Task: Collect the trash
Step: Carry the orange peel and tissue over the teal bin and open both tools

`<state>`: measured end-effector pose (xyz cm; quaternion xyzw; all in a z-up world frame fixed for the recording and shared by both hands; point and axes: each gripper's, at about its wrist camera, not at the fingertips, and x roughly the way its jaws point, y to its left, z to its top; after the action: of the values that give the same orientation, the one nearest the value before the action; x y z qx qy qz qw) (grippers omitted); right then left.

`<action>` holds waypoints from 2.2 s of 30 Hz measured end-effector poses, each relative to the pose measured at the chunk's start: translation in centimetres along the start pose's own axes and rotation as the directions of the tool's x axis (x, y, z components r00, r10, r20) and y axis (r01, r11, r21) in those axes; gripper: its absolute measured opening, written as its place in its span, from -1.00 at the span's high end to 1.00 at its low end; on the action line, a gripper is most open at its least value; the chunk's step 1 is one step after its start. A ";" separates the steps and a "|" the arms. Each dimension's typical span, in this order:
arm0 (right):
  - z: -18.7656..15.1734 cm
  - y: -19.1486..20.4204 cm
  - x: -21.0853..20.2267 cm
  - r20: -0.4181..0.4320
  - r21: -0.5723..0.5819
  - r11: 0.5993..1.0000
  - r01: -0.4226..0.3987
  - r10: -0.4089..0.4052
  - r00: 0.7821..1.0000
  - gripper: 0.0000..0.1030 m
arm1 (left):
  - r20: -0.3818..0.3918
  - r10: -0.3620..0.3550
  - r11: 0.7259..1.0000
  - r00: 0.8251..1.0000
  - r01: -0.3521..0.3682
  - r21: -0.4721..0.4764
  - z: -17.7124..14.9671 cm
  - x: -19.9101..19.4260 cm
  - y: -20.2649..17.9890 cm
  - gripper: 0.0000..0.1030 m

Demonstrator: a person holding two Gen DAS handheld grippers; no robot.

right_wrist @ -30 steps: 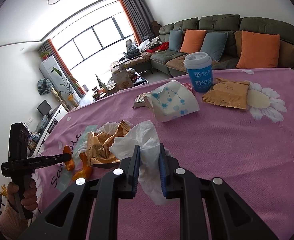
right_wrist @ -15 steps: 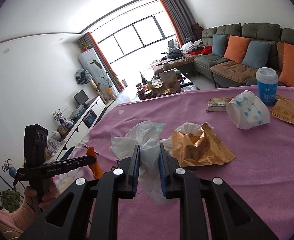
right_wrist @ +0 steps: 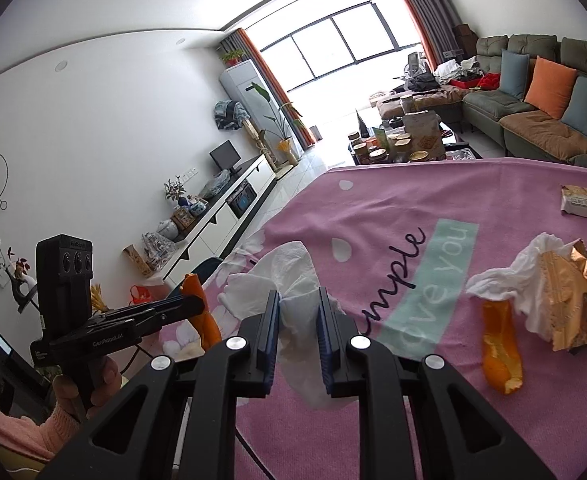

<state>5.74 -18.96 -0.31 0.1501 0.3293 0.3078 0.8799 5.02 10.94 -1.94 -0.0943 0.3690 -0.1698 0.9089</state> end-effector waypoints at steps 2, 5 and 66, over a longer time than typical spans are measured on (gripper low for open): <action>0.1 1.3 1.0 -0.017 -0.023 1.000 -0.018 0.018 1.000 0.68 | 0.016 0.033 0.999 0.999 -0.033 -0.007 -0.1 -0.9 1.0 0.74; 0.5 2.8 2.8 -0.045 -0.044 0.997 -0.058 0.056 0.997 0.68 | 0.037 0.078 0.997 0.996 -0.077 -0.030 -0.2 -2.3 2.5 0.74; 3.5 19.8 31.0 -0.441 -0.147 0.955 -0.259 0.171 0.881 0.64 | -0.079 0.471 0.828 0.878 -0.472 -0.304 -0.2 -2.6 24.5 0.72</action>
<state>17.78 15.81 -3.59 0.0256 0.4607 0.4608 0.7581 8.99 34.63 -7.69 -0.1437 0.4033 0.1204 0.8956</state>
